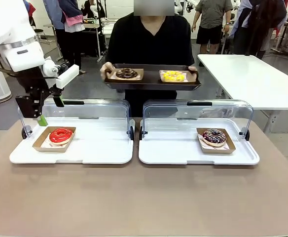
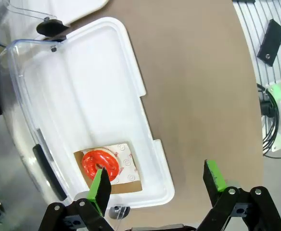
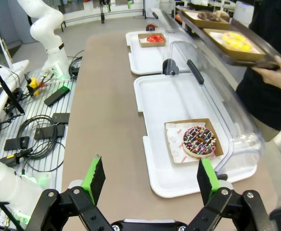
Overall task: Provide the desired donut to the person.
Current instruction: Place the picked Paper togo box onto the Handle tray extended by the person.
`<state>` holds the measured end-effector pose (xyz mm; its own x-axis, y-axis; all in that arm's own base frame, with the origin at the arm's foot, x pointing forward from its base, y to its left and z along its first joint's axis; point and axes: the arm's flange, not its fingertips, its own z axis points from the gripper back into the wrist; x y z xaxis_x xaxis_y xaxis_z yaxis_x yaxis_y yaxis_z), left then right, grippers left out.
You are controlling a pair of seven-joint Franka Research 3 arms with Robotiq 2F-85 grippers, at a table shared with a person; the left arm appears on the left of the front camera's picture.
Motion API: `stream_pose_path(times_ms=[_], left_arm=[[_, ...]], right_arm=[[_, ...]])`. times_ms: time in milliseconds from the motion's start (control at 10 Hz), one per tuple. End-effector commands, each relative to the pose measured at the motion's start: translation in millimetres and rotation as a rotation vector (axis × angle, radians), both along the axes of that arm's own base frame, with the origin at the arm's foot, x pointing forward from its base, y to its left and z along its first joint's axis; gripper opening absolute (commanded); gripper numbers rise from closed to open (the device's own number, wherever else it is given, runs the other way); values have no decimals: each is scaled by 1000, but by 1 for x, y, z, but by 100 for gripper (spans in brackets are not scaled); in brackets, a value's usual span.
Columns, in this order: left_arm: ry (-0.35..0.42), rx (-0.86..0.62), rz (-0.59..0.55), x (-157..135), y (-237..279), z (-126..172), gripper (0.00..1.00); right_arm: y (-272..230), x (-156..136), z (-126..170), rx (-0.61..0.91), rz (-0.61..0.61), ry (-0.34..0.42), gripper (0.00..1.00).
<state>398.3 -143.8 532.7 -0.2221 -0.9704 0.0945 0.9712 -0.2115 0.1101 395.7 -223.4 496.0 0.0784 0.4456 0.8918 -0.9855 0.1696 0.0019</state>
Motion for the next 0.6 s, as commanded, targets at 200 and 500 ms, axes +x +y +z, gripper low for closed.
stream_pose_path(times_ms=[200, 500], left_arm=[[0, 0, 0, 0, 0, 0, 100], [0, 0, 0, 0, 0, 0, 100]], right_arm=[[-1, 1, 0, 9, 3, -1, 100], [-1, 1, 0, 9, 3, -1, 100]])
